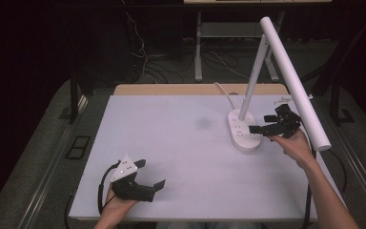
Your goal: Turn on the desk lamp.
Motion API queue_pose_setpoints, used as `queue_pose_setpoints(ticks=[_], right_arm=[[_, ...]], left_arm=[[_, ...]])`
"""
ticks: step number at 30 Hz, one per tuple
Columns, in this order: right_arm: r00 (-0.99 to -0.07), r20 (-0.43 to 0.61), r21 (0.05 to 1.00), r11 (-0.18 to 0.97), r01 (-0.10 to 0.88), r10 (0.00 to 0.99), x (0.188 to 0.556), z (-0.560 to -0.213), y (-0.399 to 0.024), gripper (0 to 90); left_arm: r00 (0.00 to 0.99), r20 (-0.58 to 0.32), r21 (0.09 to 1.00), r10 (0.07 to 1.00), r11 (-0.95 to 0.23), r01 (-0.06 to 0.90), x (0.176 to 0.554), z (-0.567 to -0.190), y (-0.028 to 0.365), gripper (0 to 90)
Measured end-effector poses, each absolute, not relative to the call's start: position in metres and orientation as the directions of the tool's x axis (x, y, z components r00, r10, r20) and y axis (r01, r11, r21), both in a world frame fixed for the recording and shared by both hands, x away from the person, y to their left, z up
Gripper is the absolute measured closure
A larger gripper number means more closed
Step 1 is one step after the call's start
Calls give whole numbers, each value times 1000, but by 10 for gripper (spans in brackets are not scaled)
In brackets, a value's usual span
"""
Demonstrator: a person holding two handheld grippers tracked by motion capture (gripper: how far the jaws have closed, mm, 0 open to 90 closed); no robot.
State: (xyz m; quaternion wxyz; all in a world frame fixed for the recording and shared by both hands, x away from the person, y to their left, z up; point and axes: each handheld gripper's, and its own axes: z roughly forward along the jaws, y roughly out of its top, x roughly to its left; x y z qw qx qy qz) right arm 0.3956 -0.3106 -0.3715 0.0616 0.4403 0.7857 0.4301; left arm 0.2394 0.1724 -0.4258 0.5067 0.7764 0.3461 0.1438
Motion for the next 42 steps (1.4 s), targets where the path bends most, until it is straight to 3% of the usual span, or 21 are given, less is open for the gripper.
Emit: queue_pose_setpoints(ticks=[5, 15, 29, 36, 42], right_arm=[[-595, 283, 728, 236, 644, 752, 405, -371, -311, 9], [-583, 267, 720, 244, 650, 767, 425, -378, -319, 378], [-552, 274, 720, 213, 660, 788, 443, -381, -326, 636], [-526, 316, 732, 150, 665, 790, 451, -384, -333, 851], [-505, 345, 718, 124, 685, 791, 459, -393, -334, 890]], left_arm=[[715, -129, 887, 687, -242, 393, 239, -426, 173, 0], [716, -127, 888, 686, -243, 390, 239, -425, 173, 0], [717, -120, 888, 687, -248, 387, 238, -425, 173, 0], [715, -119, 888, 689, -249, 387, 238, -425, 173, 0], [715, -119, 888, 689, -248, 387, 238, -425, 173, 0]])
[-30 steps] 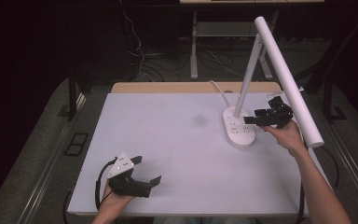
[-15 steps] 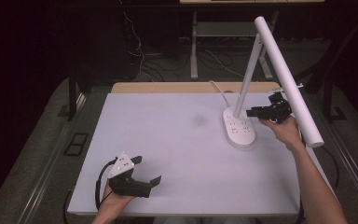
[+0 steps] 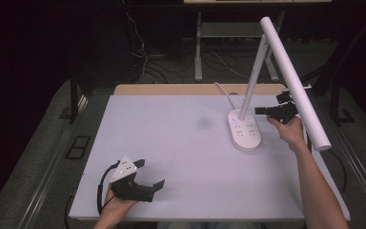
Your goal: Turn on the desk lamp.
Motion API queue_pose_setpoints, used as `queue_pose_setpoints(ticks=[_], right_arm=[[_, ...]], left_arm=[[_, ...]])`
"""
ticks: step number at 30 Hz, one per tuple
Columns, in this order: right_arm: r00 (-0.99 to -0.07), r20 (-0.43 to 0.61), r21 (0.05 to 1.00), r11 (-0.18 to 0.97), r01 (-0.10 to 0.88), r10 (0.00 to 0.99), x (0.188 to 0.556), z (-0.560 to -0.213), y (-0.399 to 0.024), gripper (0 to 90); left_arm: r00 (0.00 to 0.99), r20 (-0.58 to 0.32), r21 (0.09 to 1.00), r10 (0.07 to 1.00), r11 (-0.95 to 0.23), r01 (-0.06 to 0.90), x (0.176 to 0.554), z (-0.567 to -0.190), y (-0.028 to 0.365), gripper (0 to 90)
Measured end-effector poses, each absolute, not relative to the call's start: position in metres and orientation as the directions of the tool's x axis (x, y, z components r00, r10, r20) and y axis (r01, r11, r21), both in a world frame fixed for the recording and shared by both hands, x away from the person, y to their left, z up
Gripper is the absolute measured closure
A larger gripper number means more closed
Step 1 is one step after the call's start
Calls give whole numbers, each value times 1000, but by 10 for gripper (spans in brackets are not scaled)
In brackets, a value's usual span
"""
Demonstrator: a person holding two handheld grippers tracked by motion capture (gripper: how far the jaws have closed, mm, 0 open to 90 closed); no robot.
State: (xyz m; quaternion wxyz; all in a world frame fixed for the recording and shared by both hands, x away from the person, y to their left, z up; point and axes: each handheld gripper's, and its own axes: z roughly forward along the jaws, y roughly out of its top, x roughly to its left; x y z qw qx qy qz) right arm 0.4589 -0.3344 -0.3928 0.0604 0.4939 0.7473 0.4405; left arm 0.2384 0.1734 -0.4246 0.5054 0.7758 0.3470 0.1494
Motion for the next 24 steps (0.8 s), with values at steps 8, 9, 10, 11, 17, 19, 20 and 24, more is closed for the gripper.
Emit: queue_pose_setpoints(ticks=[8, 9, 10, 11, 17, 19, 20, 24], right_arm=[[-484, 364, 703, 107, 703, 795, 466, -402, -332, 891], [-484, 365, 704, 105, 702, 795, 468, -403, -332, 891], [-480, 368, 700, 103, 706, 796, 469, -404, -331, 891], [-477, 368, 698, 101, 709, 798, 469, -405, -330, 891], [-468, 377, 691, 94, 717, 800, 475, -409, -325, 891], [-469, 375, 694, 93, 714, 800, 477, -411, -323, 891], [-465, 380, 689, 91, 719, 800, 477, -411, -322, 891], [-461, 379, 680, 97, 727, 802, 480, -416, -322, 891]], left_arm=[[717, -113, 887, 688, -256, 385, 239, -425, 173, 0], [718, -113, 886, 687, -257, 385, 239, -425, 173, 0], [718, -114, 887, 686, -256, 385, 239, -425, 172, 0], [718, -114, 887, 686, -255, 384, 239, -425, 172, 0], [716, -111, 888, 689, -255, 383, 239, -425, 173, 0], [715, -113, 888, 690, -252, 384, 239, -425, 173, 0], [715, -113, 888, 690, -252, 384, 239, -425, 173, 0], [716, -110, 887, 689, -257, 383, 239, -425, 173, 0]])
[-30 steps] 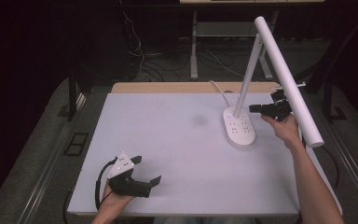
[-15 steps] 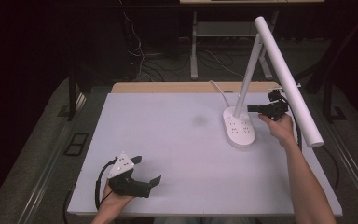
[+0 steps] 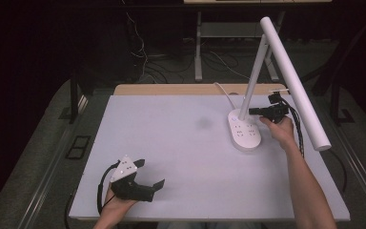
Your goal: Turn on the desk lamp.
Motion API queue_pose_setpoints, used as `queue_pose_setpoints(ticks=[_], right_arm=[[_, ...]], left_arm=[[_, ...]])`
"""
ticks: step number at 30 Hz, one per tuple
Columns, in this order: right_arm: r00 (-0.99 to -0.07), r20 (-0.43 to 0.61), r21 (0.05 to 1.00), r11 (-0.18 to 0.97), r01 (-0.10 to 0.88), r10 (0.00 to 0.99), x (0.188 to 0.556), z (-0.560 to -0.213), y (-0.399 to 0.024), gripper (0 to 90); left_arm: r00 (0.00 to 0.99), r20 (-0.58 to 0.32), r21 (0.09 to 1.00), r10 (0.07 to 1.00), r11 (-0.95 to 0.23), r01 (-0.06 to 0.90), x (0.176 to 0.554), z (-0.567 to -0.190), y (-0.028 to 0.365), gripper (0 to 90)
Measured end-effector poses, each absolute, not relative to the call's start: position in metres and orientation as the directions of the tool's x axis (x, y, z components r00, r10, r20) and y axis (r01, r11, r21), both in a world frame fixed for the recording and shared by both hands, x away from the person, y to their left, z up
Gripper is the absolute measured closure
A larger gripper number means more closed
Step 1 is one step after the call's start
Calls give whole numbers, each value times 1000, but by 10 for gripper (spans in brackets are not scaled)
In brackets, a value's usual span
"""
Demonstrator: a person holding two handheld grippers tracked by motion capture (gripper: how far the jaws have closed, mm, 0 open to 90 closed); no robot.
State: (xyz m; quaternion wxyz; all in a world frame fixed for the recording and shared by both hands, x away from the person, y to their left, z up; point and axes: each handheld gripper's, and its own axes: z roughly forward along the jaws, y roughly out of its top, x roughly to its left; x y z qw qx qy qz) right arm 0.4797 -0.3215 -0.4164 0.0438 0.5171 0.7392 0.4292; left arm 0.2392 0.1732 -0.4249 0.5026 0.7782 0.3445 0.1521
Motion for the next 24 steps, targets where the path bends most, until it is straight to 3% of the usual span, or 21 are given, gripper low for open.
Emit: queue_pose_setpoints(ticks=[14, 24], right_arm=[[-437, 408, 659, 73, 749, 802, 484, -432, -319, 894], [-402, 362, 656, 78, 751, 841, 479, -430, -310, 896]], left_arm=[[717, -104, 887, 690, -261, 380, 240, -425, 173, 0], [717, -102, 888, 689, -262, 378, 239, -425, 173, 0]])
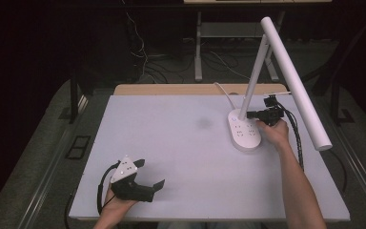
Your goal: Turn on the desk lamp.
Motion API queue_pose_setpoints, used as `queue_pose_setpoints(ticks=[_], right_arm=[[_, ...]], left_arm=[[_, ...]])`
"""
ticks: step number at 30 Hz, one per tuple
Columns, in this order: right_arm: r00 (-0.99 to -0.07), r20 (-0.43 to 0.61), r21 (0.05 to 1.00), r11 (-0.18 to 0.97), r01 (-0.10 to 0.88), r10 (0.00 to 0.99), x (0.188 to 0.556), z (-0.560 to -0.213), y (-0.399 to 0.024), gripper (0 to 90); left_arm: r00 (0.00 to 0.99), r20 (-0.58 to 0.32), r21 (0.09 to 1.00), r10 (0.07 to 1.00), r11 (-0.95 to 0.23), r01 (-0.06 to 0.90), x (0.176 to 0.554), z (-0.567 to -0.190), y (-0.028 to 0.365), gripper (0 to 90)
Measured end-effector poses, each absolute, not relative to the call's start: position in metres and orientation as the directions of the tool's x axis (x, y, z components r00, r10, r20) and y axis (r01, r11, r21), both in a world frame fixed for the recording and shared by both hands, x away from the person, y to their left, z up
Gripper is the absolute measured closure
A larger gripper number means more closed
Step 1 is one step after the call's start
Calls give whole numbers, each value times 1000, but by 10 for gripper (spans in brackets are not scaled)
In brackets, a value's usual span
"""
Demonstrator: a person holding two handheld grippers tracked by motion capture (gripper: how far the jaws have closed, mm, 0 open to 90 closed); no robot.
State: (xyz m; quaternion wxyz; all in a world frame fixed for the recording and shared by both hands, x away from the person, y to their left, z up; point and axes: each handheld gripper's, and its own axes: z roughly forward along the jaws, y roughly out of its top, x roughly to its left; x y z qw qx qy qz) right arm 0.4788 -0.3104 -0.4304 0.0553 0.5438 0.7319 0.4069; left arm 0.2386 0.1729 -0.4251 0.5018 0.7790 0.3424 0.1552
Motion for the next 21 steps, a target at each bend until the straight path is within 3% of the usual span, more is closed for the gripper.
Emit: queue_pose_setpoints(ticks=[7, 21], right_arm=[[-390, 402, 669, 25, 743, 828, 476, -433, -313, 894], [-412, 386, 689, 39, 724, 826, 468, -419, -319, 894]], left_arm=[[718, -105, 888, 688, -260, 379, 239, -425, 173, 0], [718, -110, 888, 687, -256, 381, 238, -425, 172, 0]])
